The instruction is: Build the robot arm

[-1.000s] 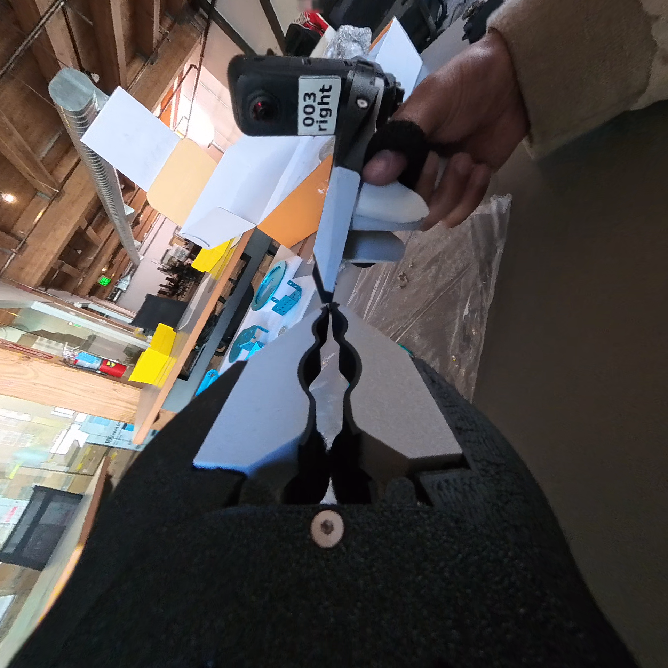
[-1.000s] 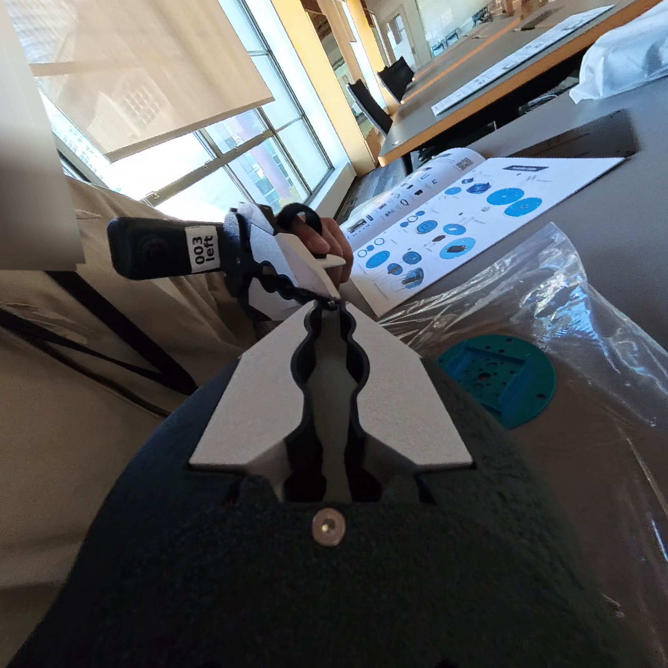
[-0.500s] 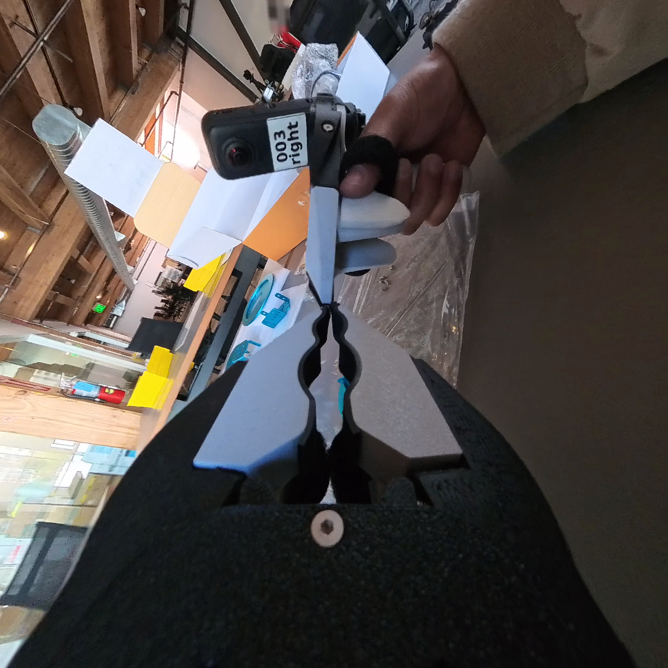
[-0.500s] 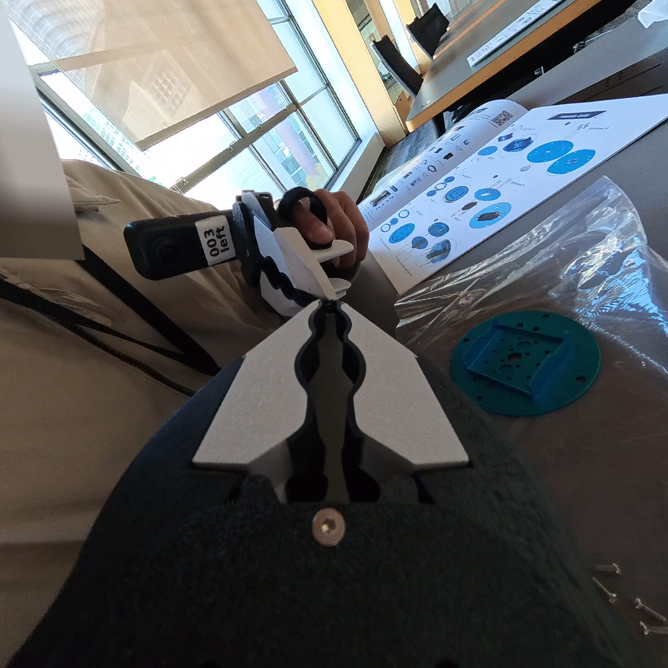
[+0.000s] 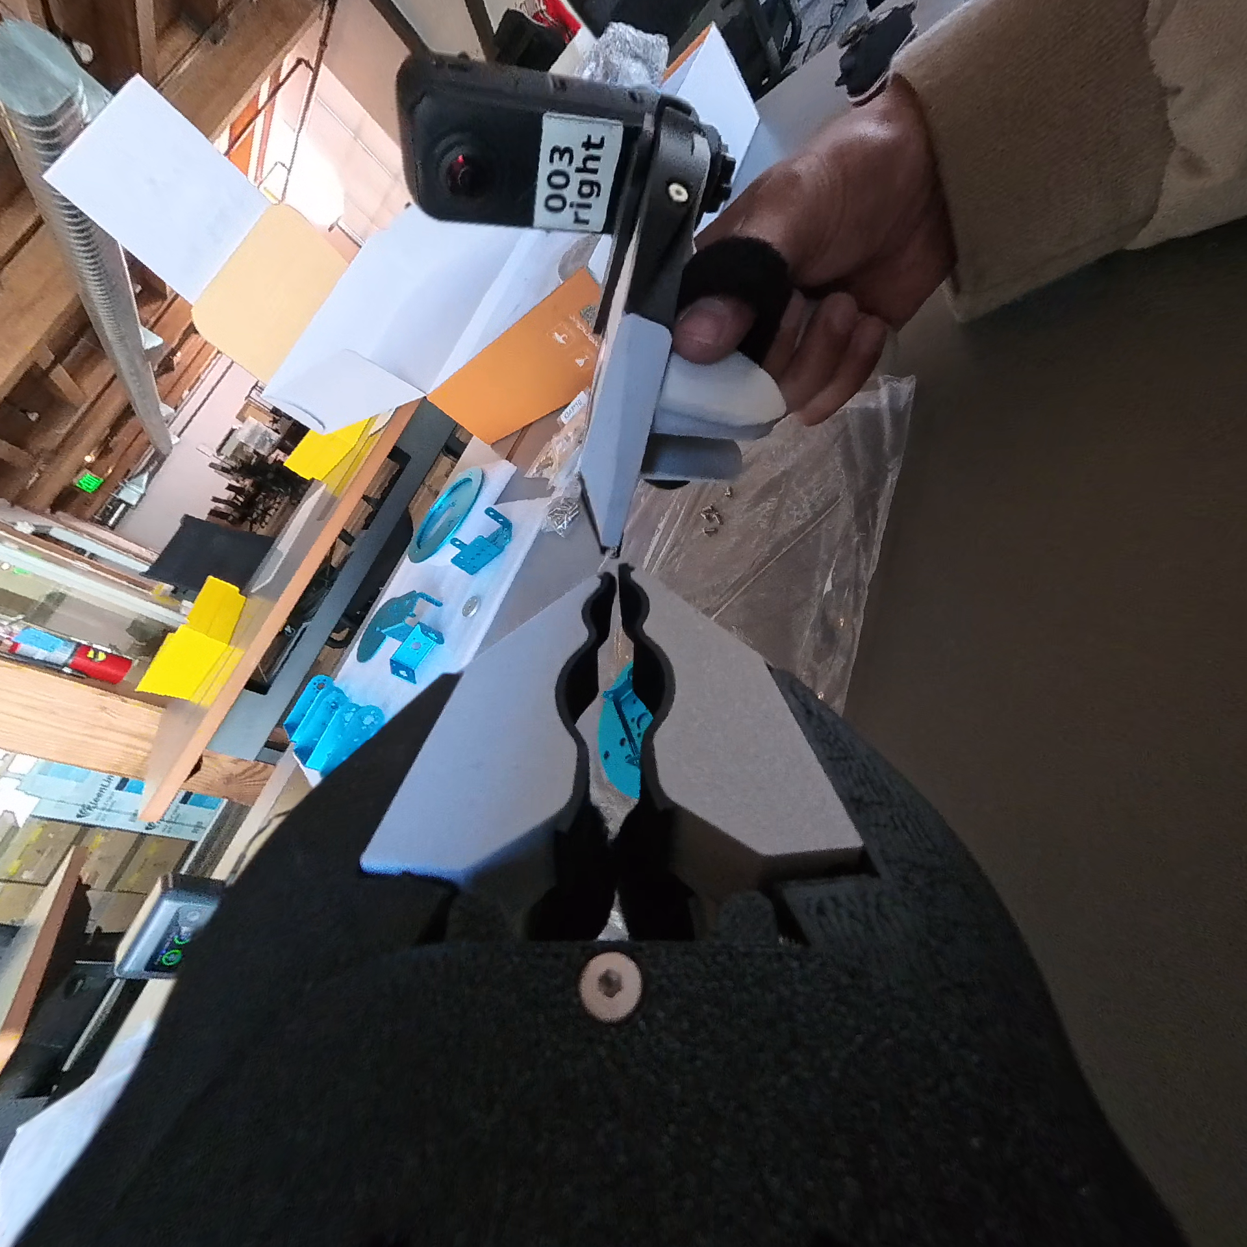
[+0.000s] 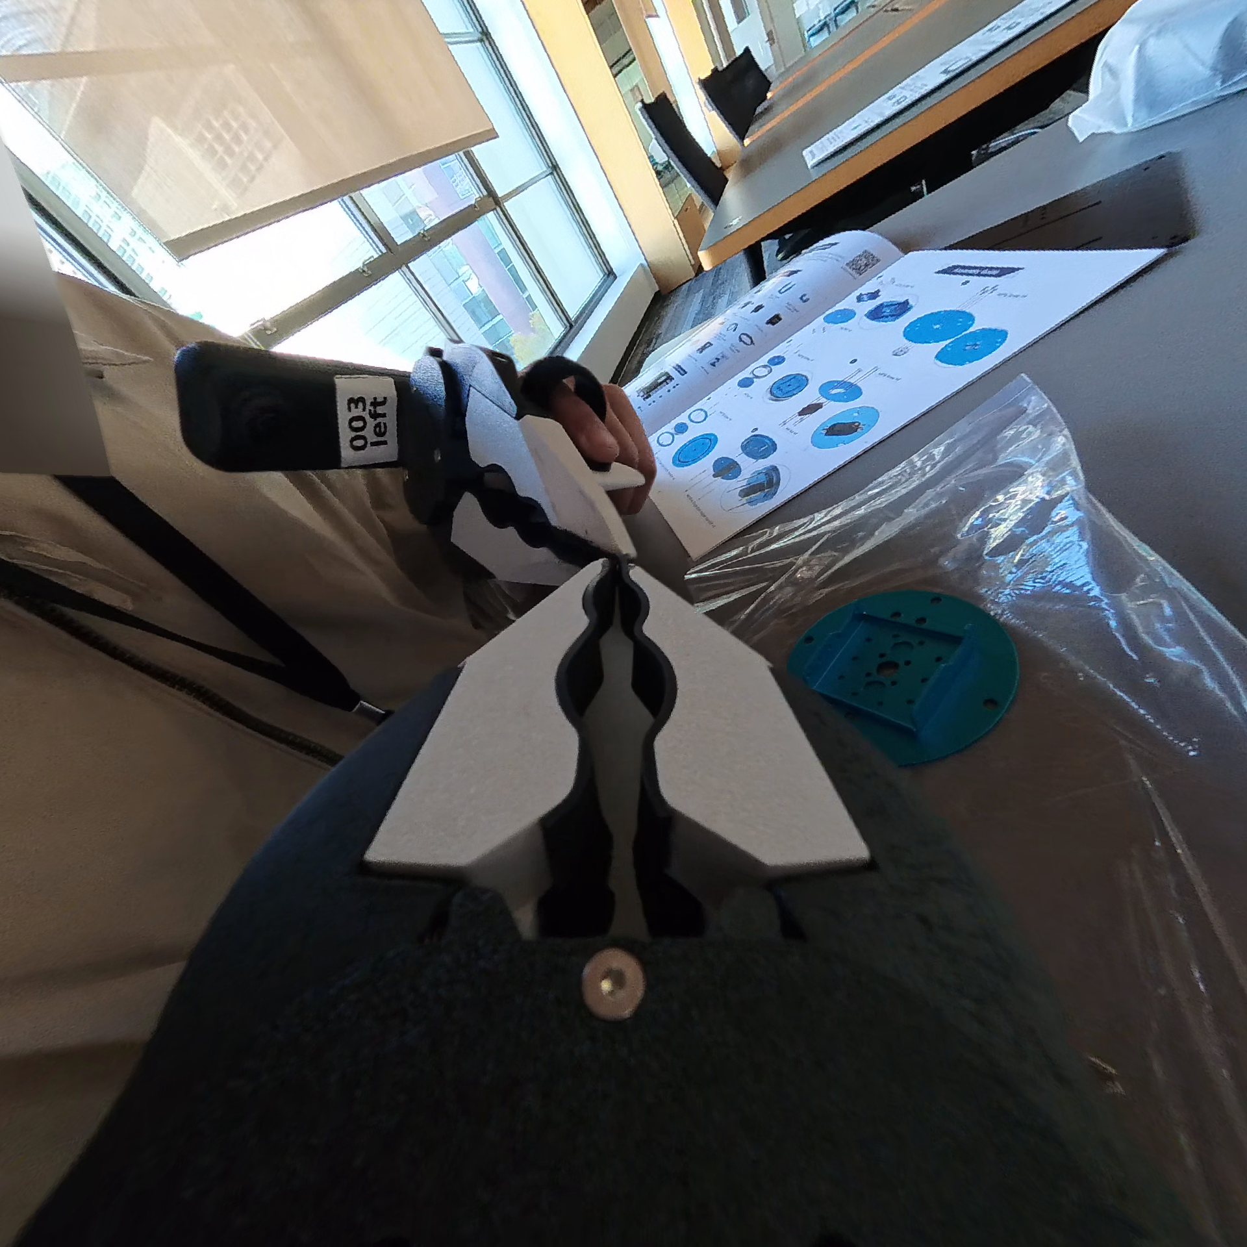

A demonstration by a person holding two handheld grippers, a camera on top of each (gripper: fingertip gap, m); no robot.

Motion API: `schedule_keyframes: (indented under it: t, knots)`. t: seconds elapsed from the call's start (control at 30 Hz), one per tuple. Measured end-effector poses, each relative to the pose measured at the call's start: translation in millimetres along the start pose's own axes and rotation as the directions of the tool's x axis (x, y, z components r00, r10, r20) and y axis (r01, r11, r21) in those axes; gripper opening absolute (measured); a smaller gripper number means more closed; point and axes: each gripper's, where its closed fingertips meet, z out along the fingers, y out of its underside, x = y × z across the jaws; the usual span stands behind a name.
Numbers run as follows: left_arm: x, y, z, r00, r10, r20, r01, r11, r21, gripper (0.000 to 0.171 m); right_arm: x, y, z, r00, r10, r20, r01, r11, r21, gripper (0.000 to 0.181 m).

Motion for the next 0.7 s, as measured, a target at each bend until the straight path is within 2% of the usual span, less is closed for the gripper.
schedule_keyframes:
  t: [0.23,0.3,0.37,0.4,0.43,0.47,0.53,0.6,0.7]
  knots:
    - [0,12,5,0.997,-0.078,-0.003,0.078,0.996,-0.040,0.001,16,-1,-2,0.988,-0.078,-0.137,0.076,0.997,-0.024,0.000]
    - [3,19,9,0.987,-0.156,-0.029,0.154,0.986,-0.065,0.003,19,1,-2,0.982,-0.098,-0.164,0.092,0.995,-0.041,0.000]
    - [3,27,13,0.945,-0.321,-0.067,0.314,0.945,-0.095,0.003,21,1,-2,0.969,-0.144,-0.198,0.136,0.989,-0.054,0.000]
    - [7,29,15,0.891,-0.438,-0.121,0.426,0.898,-0.108,0.005,22,0,-3,0.958,-0.182,-0.223,0.172,0.983,-0.065,0.000]
    - [9,28,15,0.808,-0.558,-0.187,0.545,0.830,-0.122,0.013,25,-1,-4,0.937,-0.231,-0.262,0.216,0.973,-0.083,0.000]
    - [10,24,15,0.696,-0.670,-0.257,0.661,0.738,-0.133,0.016,27,-1,-5,0.913,-0.283,-0.293,0.262,0.959,-0.108,0.000]
    - [0,7,8,0.418,-0.814,-0.404,0.855,0.503,-0.127,0.020,28,-4,-6,0.861,-0.382,-0.335,0.357,0.924,-0.137,0.000]
    - [-14,4,5,0.203,-0.857,-0.474,0.942,0.303,-0.143,0.022,27,-8,-6,0.809,-0.461,-0.366,0.439,0.887,-0.146,0.000]
    - [-22,6,5,-0.011,-0.848,-0.530,0.974,0.111,-0.199,0.022,20,-14,-5,0.762,-0.528,-0.376,0.516,0.845,-0.140,0.000]
